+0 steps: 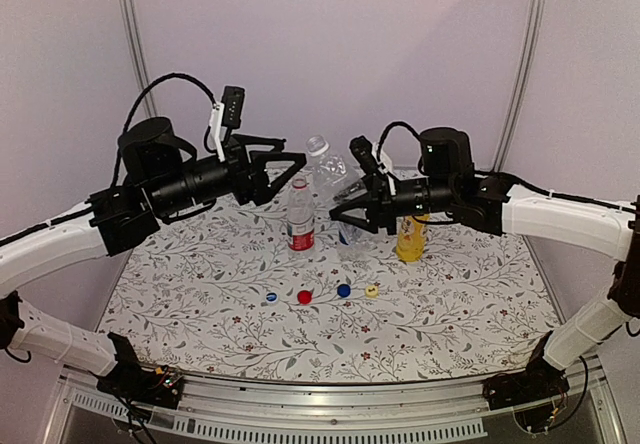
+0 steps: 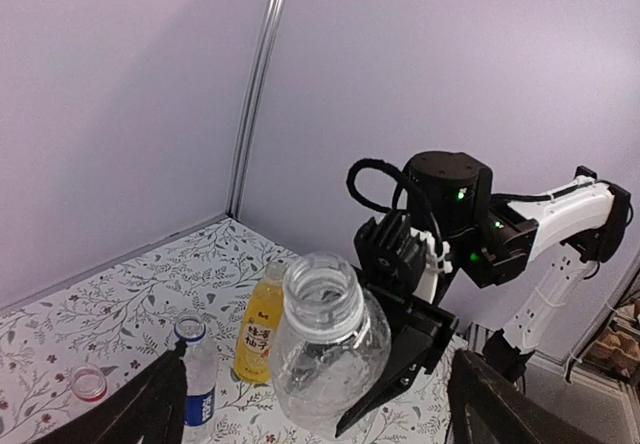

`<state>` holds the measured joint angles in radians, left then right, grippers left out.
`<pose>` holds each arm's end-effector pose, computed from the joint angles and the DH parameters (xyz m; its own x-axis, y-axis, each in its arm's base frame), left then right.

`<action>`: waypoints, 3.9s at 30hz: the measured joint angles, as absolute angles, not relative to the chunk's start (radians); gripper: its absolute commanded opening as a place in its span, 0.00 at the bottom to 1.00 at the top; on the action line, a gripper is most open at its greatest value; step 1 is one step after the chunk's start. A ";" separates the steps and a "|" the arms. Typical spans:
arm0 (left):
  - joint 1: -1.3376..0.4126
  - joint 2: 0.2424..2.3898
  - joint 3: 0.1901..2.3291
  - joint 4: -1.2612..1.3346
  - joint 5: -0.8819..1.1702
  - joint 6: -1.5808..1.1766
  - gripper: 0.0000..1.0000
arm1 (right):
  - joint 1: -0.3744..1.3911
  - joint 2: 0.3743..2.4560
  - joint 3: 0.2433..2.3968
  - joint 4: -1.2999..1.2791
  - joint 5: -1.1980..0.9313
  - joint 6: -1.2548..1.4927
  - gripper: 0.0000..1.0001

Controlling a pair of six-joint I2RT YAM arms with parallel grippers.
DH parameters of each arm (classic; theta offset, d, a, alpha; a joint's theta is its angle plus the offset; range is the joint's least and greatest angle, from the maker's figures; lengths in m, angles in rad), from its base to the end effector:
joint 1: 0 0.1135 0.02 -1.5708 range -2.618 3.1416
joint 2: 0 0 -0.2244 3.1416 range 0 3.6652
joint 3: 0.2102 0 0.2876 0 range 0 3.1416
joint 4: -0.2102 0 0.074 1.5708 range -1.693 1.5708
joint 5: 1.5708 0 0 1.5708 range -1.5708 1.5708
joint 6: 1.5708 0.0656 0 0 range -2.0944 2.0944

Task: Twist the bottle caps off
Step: Pass from the right arm to the left, then place the bottle without the bottle cap at the center of the board, then reset both arms

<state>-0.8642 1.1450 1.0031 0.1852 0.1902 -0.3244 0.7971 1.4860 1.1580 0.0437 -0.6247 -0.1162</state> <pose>0.2194 -0.2762 0.3435 -0.2505 -0.1886 -0.9496 0.8331 0.4576 -0.3107 0.2582 0.3192 0.2676 -0.0819 -0.2184 -0.9724 -0.9887 0.1409 0.0517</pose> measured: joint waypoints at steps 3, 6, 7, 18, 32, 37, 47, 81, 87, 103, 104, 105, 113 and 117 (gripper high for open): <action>-0.865 1.192 1.063 0.162 0.218 -0.301 0.83 | 0.809 1.502 1.160 0.036 -0.636 -0.117 0.38; -0.865 1.232 1.102 0.141 0.241 -0.284 0.78 | 0.819 1.510 1.169 0.025 -0.648 -0.121 0.38; -0.864 1.245 1.114 0.135 0.248 -0.279 0.76 | 0.821 1.511 1.172 0.024 -0.652 -0.121 0.38; -0.863 1.303 1.163 0.098 0.321 -0.255 0.52 | 0.830 1.514 1.185 0.022 -0.673 -0.132 0.38; -0.839 1.303 1.163 0.099 0.381 -0.263 0.08 | 0.831 1.526 1.185 0.022 -0.686 -0.137 0.46; -0.835 1.303 1.163 0.099 0.387 -0.266 0.00 | 0.831 1.526 1.185 0.022 -0.683 -0.137 0.58; -0.822 1.264 1.163 0.047 0.361 -0.254 0.00 | 0.831 1.525 1.185 0.014 -0.668 -0.128 0.99; -0.592 1.299 0.917 -0.072 -0.298 -0.105 0.05 | 0.831 1.441 1.118 0.008 -0.510 -0.120 0.99; -0.590 1.358 0.889 -0.021 -0.304 -0.105 0.05 | 0.831 1.441 1.118 0.008 -0.506 -0.120 0.99; -0.586 1.367 0.820 0.047 -0.328 -0.142 0.74 | 0.831 1.426 1.103 0.006 -0.497 -0.121 0.99; -0.585 1.365 0.819 0.044 -0.328 -0.146 0.78 | 0.831 1.426 1.103 0.006 -0.496 -0.121 0.99; -0.585 1.360 0.818 0.040 -0.328 -0.146 0.82 | 0.831 1.426 1.103 0.006 -0.492 -0.121 0.99; -0.584 1.277 0.816 0.038 -0.317 -0.162 1.00 | 0.830 1.411 1.103 -0.009 -0.453 -0.120 0.99; -0.584 1.231 0.816 0.034 -0.293 -0.166 1.00 | 0.823 1.402 1.103 -0.023 -0.397 -0.105 0.99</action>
<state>-0.5838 1.2308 0.8162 0.0338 -0.2932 -0.1661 0.8227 1.4017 1.1034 -0.0235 -0.3973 -0.1047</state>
